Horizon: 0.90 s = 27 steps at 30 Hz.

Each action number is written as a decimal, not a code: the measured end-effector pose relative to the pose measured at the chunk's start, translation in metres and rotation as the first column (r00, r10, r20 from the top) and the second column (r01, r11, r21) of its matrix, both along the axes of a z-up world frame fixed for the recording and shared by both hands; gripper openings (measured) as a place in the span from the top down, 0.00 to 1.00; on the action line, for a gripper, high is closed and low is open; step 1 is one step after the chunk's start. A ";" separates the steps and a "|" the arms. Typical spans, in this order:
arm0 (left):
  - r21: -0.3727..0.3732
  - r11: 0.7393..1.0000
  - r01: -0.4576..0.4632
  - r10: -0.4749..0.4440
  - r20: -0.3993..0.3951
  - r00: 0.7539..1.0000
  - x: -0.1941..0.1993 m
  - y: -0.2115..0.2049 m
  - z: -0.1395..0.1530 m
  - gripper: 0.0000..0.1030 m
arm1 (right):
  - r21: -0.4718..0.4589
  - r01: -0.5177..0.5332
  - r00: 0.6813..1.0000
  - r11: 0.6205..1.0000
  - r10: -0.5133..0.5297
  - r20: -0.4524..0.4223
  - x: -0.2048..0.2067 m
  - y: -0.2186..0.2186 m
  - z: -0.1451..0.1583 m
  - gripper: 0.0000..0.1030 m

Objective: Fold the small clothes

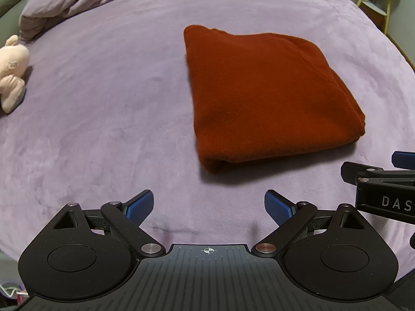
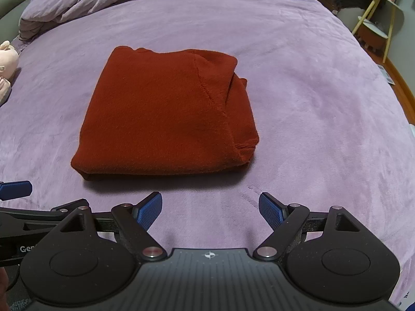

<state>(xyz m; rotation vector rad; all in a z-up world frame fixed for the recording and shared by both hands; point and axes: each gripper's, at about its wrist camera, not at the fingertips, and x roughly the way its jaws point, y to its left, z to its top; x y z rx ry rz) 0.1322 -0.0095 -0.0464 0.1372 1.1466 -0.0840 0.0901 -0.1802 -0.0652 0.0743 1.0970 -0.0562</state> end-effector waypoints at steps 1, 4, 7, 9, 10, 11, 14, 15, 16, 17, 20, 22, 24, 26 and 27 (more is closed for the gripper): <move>-0.001 1.000 0.000 0.000 0.000 1.000 0.000 0.000 0.000 0.07 | 0.000 -0.001 1.000 1.000 0.001 -0.001 0.000 0.000 0.000 0.20; 0.000 1.000 0.003 -0.003 0.001 1.000 0.000 -0.001 0.000 0.07 | 0.000 0.000 1.000 1.000 0.000 -0.001 0.001 0.000 0.000 0.20; 0.001 1.000 0.005 -0.005 0.000 1.000 0.000 -0.002 0.000 0.07 | 0.002 -0.001 1.000 1.000 0.001 -0.001 0.001 0.000 0.000 0.20; -0.002 1.000 0.005 -0.005 -0.002 1.000 0.000 -0.003 0.000 0.07 | 0.002 -0.002 1.000 1.000 0.002 -0.001 0.001 -0.001 0.000 0.20; -0.004 1.000 0.005 -0.005 -0.003 1.000 0.000 -0.003 0.000 0.07 | 0.002 -0.002 1.000 1.000 0.002 -0.002 0.001 -0.001 0.000 0.20; -0.006 1.000 0.005 -0.005 -0.005 1.000 0.001 -0.003 0.000 0.07 | 0.003 -0.002 1.000 1.000 0.002 -0.002 0.001 -0.001 0.000 0.20; -0.010 1.000 0.005 -0.005 -0.009 1.000 0.002 -0.004 0.000 0.07 | 0.004 -0.002 1.000 1.000 0.002 -0.004 0.001 -0.002 0.000 0.20; -0.011 1.000 0.005 -0.005 -0.009 1.000 0.002 -0.004 0.000 0.07 | 0.004 -0.002 1.000 1.000 0.002 -0.003 0.001 -0.002 0.000 0.20; -0.010 1.000 0.005 -0.005 -0.009 1.000 0.002 -0.004 0.000 0.07 | 0.004 -0.001 1.000 1.000 0.001 -0.003 0.001 -0.002 0.000 0.20; -0.009 1.000 0.007 -0.007 -0.008 1.000 0.002 -0.004 0.000 0.07 | 0.004 -0.001 1.000 1.000 0.001 -0.003 0.001 -0.002 0.000 0.20; -0.006 1.000 0.011 -0.011 -0.006 1.000 0.002 -0.006 -0.001 0.07 | 0.003 -0.001 1.000 1.000 0.001 -0.003 0.001 -0.002 0.000 0.20; -0.008 1.000 0.016 -0.016 -0.002 1.000 0.002 -0.006 -0.001 0.07 | 0.003 0.000 1.000 1.000 0.000 -0.003 0.001 -0.003 0.000 0.20; -0.014 1.000 0.019 -0.019 0.014 1.000 0.001 -0.006 0.001 0.07 | 0.001 0.005 1.000 1.000 -0.005 -0.002 0.001 -0.003 0.000 0.20; -0.016 1.000 0.017 -0.017 0.016 1.000 0.000 -0.006 0.001 0.07 | 0.003 0.006 1.000 1.000 -0.006 -0.004 0.002 -0.004 -0.001 0.20; -0.017 1.000 0.016 -0.016 0.014 1.000 0.000 -0.006 0.001 0.07 | 0.004 0.007 1.000 1.000 -0.007 -0.004 0.002 -0.004 -0.001 0.20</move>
